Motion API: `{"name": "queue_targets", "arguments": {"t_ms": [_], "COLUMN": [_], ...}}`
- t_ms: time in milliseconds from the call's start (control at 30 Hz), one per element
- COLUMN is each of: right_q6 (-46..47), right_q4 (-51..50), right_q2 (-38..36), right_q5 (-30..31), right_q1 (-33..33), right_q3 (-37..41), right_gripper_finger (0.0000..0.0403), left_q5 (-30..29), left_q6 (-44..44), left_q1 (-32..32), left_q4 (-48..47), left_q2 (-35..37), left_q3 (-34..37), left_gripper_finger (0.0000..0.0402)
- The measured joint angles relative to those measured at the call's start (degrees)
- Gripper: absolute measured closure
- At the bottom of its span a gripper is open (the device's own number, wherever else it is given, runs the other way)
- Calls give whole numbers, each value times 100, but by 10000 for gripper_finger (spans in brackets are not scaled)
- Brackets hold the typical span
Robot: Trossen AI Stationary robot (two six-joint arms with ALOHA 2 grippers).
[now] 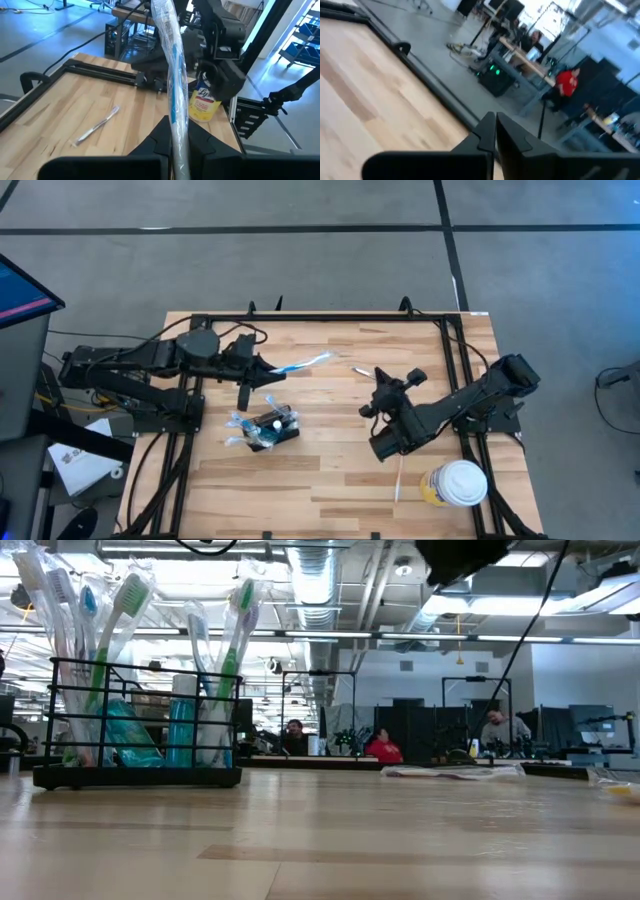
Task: Pick & Place toothbrushing station
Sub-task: Put the blue toothbrush into the bottom right section of the mesh organizer
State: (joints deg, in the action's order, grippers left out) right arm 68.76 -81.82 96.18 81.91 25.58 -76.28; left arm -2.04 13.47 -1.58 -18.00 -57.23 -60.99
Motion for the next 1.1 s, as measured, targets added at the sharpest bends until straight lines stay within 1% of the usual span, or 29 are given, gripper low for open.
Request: {"name": "queue_targets", "arguments": {"t_ms": [33, 100, 133, 200, 267, 333, 367, 400, 433, 533, 700, 800, 900, 1000, 1100], "right_q6": [-152, -947, -1577, -3120, -4801, -6364, -6988, -7381, -7557, -7786, -7983, -8084, -8140, -7869, -7339], "right_q4": [393, 1381, 2024, 3471, 5203, 7061, 7698, 8296, 8756, 9300, 10637, 11744, 12666, 13657, 14247], "right_q2": [-11, -48, -29, -13, -25, -42, -62, -76, -95, -246, -250, -276, -269, -269, -216], "right_q5": [-38, -190, -404, -953, -1862, -3143, -3722, -4130, -4374, -4626, -5773, -6339, -7052, -7983, -8865], "right_q1": [-5, -8, -6, -45, -219, -474, -607, -742, -869, -1127, -1515, -1673, -1865, -2172, -2507], "right_q3": [37, 155, 201, 316, 461, 729, 823, 866, 889, 1000, 1288, 1492, 1727, 1962, 2065], "right_gripper_finger": [395, 397, 400, 401, 400, 401, 402, 401, 400, 397, 399, 398, 394, 386, 374], "left_q5": [0, 1, 2, 2, 2, 4, 4, 5, 4, 7, 9, 11, 9, 11, 11], "left_q6": [1, 2, 2, 2, 2, 2, 2, 2, 2, -20, -128, -160, -203, -284, -317], "left_q1": [0, 0, 0, 0, 0, 0, 0, 0, 0, 0, 0, 0, 0, 0, 0], "left_q4": [-4, -10, -2, -11, -11, -21, -33, -57, -80, -157, -117, -117, -141, -40, -18], "left_q2": [0, 0, 0, 0, 0, 0, 0, 0, 0, 54, 125, 190, 247, 299, 313], "left_q3": [0, 0, 0, 0, 0, 0, 1, 1, 2, 4, 4, 4, 7, 4, 4], "left_gripper_finger": [394, 394, 394, 394, 394, 394, 394, 394, 394, 394, 394, 394, 394, 394, 394]}}
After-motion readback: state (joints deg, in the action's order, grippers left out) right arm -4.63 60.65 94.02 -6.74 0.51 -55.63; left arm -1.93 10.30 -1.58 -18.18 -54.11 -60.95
